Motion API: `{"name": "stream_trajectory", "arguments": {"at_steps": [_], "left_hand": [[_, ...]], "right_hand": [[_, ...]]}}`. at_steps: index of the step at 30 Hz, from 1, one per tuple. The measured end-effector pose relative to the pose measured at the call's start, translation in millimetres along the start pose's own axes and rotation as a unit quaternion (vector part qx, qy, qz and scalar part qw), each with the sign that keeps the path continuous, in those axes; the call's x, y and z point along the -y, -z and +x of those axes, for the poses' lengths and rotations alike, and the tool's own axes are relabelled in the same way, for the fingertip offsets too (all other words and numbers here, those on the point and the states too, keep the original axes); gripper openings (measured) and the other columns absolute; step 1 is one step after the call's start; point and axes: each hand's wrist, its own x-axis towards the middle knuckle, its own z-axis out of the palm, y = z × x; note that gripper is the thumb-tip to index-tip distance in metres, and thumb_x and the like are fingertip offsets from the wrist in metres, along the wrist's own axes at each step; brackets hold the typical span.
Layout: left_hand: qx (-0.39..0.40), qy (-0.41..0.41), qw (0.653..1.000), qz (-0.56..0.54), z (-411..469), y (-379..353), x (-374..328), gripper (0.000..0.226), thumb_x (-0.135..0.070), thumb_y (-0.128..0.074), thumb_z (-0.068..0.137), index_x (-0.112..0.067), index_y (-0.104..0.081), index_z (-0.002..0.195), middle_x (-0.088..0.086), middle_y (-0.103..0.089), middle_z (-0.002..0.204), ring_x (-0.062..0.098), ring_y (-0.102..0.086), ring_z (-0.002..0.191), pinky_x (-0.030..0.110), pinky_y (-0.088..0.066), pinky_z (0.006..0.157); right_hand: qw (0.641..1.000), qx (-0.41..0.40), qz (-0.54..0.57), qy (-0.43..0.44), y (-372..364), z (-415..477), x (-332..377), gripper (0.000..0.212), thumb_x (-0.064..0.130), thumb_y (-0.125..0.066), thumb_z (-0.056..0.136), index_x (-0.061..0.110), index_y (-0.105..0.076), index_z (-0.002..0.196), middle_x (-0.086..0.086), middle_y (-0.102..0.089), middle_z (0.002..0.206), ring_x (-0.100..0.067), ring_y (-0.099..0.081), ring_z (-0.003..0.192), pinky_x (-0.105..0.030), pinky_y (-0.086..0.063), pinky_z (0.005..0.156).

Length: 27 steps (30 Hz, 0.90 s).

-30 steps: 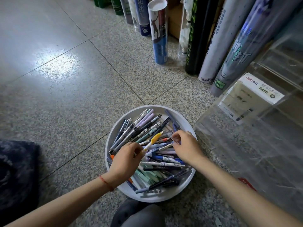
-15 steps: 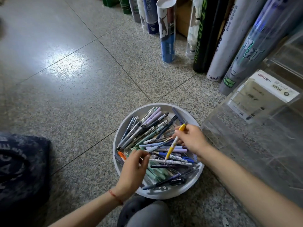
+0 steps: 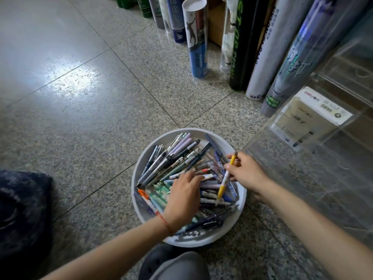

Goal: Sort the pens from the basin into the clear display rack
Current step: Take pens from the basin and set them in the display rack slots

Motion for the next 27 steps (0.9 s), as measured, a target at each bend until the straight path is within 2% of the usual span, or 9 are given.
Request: {"name": "stream_trajectory", "arguments": {"at_steps": [2,4,6,7,10,12,15,20,27], "left_hand": [[-0.043,0.016,0.999,-0.029,-26,-1,-2,0.031,-0.011,-0.042,0.079,-0.012,-0.060,0.104,0.007,-0.058,0.096,0.023,-0.054,0.085,0.035,-0.047,0.071],[-0.118,0.100,0.986,-0.065,-45,2,6,0.026,-0.006,-0.050,0.079,-0.010,-0.060,0.103,0.007,-0.056,0.098,0.019,-0.051,0.089,0.027,-0.042,0.078],[-0.175,0.262,0.944,-0.095,-57,8,18,0.026,0.002,-0.058,0.077,-0.007,-0.060,0.101,0.008,-0.053,0.098,0.022,-0.049,0.093,0.031,-0.042,0.083],[-0.178,0.339,0.918,-0.101,-61,10,25,0.023,0.002,-0.059,0.077,-0.006,-0.060,0.099,0.010,-0.053,0.097,0.025,-0.049,0.094,0.035,-0.041,0.084],[-0.122,0.482,0.859,-0.123,-67,15,41,0.011,-0.009,-0.058,0.080,-0.004,-0.056,0.090,0.016,-0.057,0.093,0.030,-0.051,0.092,0.038,-0.042,0.079],[-0.084,0.510,0.845,-0.138,-64,20,44,0.011,-0.016,-0.058,0.082,-0.007,-0.053,0.086,0.013,-0.059,0.089,0.028,-0.054,0.083,0.034,-0.042,0.069],[-0.067,0.509,0.852,-0.101,-56,25,44,0.013,-0.021,-0.055,0.086,-0.009,-0.049,0.086,0.008,-0.056,0.087,0.026,-0.053,0.079,0.029,-0.036,0.066],[-0.067,0.509,0.852,-0.101,-41,24,52,0.025,-0.018,-0.054,0.086,-0.007,-0.051,0.107,0.015,-0.061,0.099,0.033,-0.058,0.092,0.034,-0.041,0.075],[-0.043,0.523,0.838,-0.149,-38,30,69,0.012,-0.014,-0.060,0.078,-0.002,-0.063,0.077,0.014,-0.062,0.073,0.030,-0.060,0.075,0.026,-0.036,0.060]], "right_hand": [[1.000,0.017,0.024,0.000,-4,-2,2,0.023,0.000,-0.053,0.091,0.008,-0.048,0.112,-0.010,-0.053,0.086,-0.023,-0.057,0.079,-0.020,-0.055,0.054],[0.999,0.033,0.042,-0.003,-11,-4,4,0.025,-0.002,-0.054,0.090,0.006,-0.046,0.113,-0.016,-0.053,0.092,-0.025,-0.058,0.078,-0.021,-0.053,0.048],[0.998,0.049,0.038,-0.004,-19,-4,6,0.027,-0.001,-0.055,0.090,0.006,-0.046,0.114,-0.019,-0.055,0.096,-0.026,-0.059,0.083,-0.023,-0.054,0.053],[0.997,0.060,0.038,-0.005,-22,-5,8,0.025,0.000,-0.055,0.090,0.008,-0.046,0.112,-0.019,-0.056,0.098,-0.027,-0.060,0.083,-0.025,-0.055,0.056],[0.996,0.084,0.039,-0.005,-30,-7,10,0.021,0.002,-0.055,0.091,0.012,-0.045,0.106,-0.019,-0.058,0.097,-0.029,-0.060,0.082,-0.041,-0.055,0.074],[0.995,0.090,0.033,-0.003,-33,-10,11,0.016,0.002,-0.055,0.090,0.013,-0.048,0.099,-0.019,-0.058,0.096,-0.030,-0.059,0.080,-0.048,-0.053,0.078],[0.995,0.090,0.039,0.001,-34,-13,12,0.015,0.000,-0.056,0.089,0.013,-0.049,0.091,-0.021,-0.058,0.096,-0.030,-0.057,0.078,-0.048,-0.053,0.075],[0.995,0.067,0.065,-0.017,-22,-8,12,0.018,0.000,-0.056,0.089,0.007,-0.052,0.105,-0.019,-0.057,0.100,-0.026,-0.056,0.082,-0.029,-0.051,0.058],[0.996,0.052,0.070,-0.018,-9,-7,7,0.014,-0.003,-0.057,0.088,0.006,-0.054,0.099,-0.016,-0.057,0.089,-0.021,-0.056,0.066,-0.022,-0.052,0.048]]}}
